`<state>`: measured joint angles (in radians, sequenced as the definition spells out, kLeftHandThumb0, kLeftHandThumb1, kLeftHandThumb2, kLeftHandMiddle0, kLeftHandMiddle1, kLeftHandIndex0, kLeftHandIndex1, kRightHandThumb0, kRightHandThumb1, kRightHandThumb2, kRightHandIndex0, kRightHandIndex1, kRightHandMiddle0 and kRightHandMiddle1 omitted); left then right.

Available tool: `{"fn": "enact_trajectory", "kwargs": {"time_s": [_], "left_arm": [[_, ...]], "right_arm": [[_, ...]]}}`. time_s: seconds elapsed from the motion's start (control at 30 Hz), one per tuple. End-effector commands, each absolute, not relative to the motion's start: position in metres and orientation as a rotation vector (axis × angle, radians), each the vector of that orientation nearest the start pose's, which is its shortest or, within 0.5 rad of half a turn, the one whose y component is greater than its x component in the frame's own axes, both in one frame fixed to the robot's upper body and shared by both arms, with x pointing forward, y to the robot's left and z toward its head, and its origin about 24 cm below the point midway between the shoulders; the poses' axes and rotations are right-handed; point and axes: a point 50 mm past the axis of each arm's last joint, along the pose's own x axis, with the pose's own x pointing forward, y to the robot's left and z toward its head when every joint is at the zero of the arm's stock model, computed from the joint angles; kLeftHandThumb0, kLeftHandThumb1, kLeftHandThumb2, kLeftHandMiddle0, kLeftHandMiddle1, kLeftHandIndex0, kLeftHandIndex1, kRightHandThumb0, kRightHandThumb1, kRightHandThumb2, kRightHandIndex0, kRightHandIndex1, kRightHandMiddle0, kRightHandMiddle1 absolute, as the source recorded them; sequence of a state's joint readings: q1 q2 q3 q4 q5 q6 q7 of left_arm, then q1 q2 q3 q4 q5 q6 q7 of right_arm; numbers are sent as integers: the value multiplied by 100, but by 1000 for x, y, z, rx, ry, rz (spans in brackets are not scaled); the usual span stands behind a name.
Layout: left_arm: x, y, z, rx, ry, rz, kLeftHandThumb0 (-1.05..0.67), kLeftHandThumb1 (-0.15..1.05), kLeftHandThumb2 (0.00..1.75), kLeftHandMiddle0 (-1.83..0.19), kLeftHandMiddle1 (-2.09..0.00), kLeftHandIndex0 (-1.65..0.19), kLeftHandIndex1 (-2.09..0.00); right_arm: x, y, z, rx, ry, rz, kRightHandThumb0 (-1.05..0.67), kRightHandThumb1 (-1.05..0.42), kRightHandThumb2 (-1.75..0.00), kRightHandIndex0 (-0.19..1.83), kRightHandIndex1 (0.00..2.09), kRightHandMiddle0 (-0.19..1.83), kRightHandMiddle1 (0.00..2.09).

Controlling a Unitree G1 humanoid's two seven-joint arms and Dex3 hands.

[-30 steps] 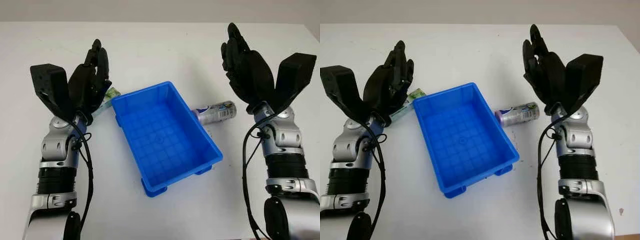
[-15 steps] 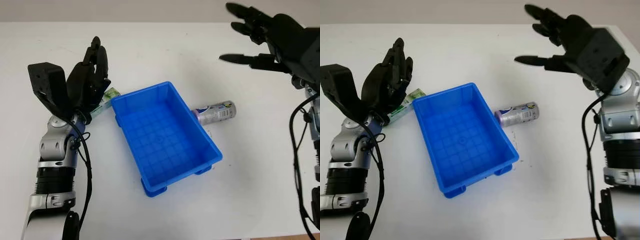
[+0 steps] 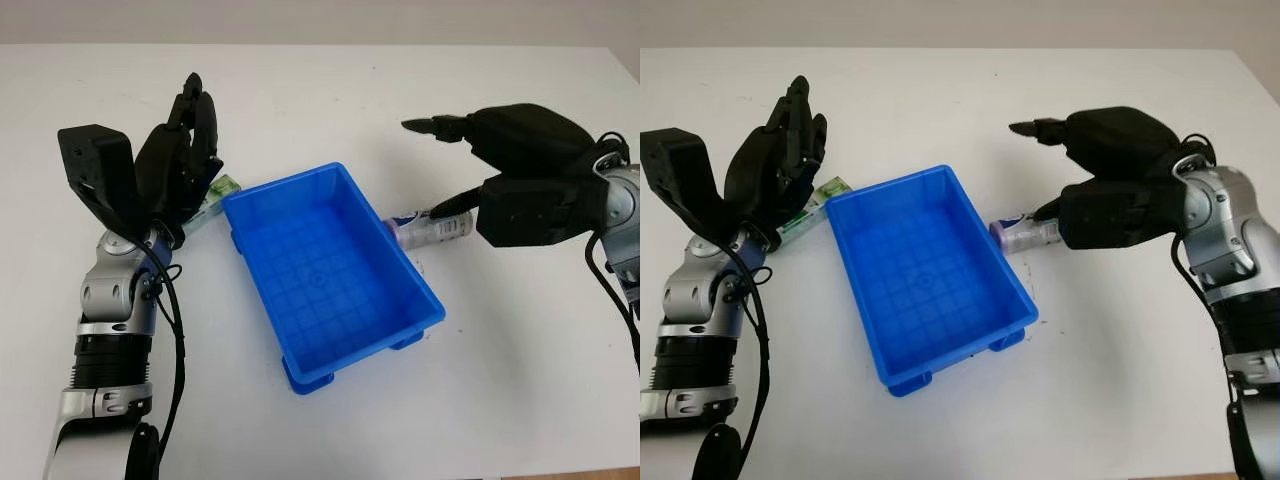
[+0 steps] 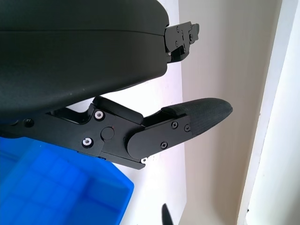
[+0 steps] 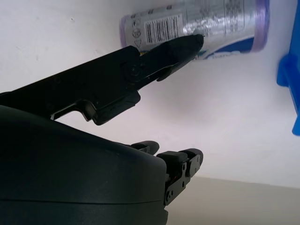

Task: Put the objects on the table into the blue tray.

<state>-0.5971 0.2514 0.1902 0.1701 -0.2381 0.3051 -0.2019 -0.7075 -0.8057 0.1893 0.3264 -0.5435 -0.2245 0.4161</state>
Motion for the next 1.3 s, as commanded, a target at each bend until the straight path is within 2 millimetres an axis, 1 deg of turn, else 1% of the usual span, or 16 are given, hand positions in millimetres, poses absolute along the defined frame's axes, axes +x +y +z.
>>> {"fn": "enact_trajectory", "kwargs": {"time_s": [0.0,0.13,0.3,0.53,0.63,0.7,0.77,0.9,1.0,1.03,1.07,1.1,1.13,1.2,1.23,1.27], "left_arm": [[350,190,171,-46,-171,-168,-69,105,74,19,0,19,0],[350,190,171,-54,-171,-166,-68,105,74,19,0,19,0],[349,190,171,-52,-171,-167,-69,105,73,19,0,19,0],[350,189,170,-53,-166,-175,-68,105,73,19,0,19,0],[351,188,170,-50,-164,-177,-69,105,73,19,0,19,0],[350,187,170,-51,-165,-179,-69,105,74,19,0,19,0],[350,188,169,-51,-165,-177,-68,105,74,19,0,19,0],[350,189,169,-55,-165,-177,-67,105,75,19,0,19,0],[350,189,170,-58,-164,-175,-68,105,74,19,0,19,0],[350,189,170,-58,-163,-174,-68,105,74,19,0,19,0],[350,189,170,-58,-163,-175,-68,105,74,19,0,19,0],[350,189,170,-58,-163,-175,-68,105,74,19,0,19,0],[350,189,169,-58,-164,-176,-68,105,74,19,0,19,0],[351,189,169,-57,-164,-178,-68,105,74,19,0,19,0],[351,189,169,-56,-163,-180,-68,105,73,19,0,19,0],[352,188,169,-56,-161,-182,-68,105,73,19,0,19,0]], "right_arm": [[347,-224,200,-1484,-196,379,-62,-87,-6,32,12,28,10],[347,-222,189,-1479,-153,416,-62,-86,-5,38,14,32,10],[345,-223,179,-1484,-118,454,-61,-87,-5,35,12,34,9],[340,-222,177,-1475,-130,481,-67,-87,-5,39,13,36,9],[340,-221,175,-1472,-112,494,-67,-87,-6,36,12,35,9],[339,-220,173,-1480,-92,504,-65,-87,-5,35,11,35,8],[338,-219,168,-1472,-93,522,-66,-88,-5,40,13,36,9],[336,-218,163,-1448,-93,556,-68,-89,-6,39,13,38,10],[332,-217,161,-1477,-109,590,-66,-92,-6,43,21,44,16],[331,-216,161,-1489,-113,594,-65,-94,-6,31,54,41,30],[330,-216,161,-1496,-122,596,-64,-95,-6,11,96,27,63],[330,-216,160,-1498,-129,596,-62,-96,-6,3,126,17,94],[329,-215,160,-1502,-138,591,-56,-98,-6,3,159,11,130],[329,-215,159,-1505,-167,565,-52,-100,-6,13,187,8,177],[328,-215,160,-1522,-202,538,-52,-101,-6,26,198,11,193],[327,-215,161,-1549,-247,506,-54,-103,-12,54,205,21,203]]}}
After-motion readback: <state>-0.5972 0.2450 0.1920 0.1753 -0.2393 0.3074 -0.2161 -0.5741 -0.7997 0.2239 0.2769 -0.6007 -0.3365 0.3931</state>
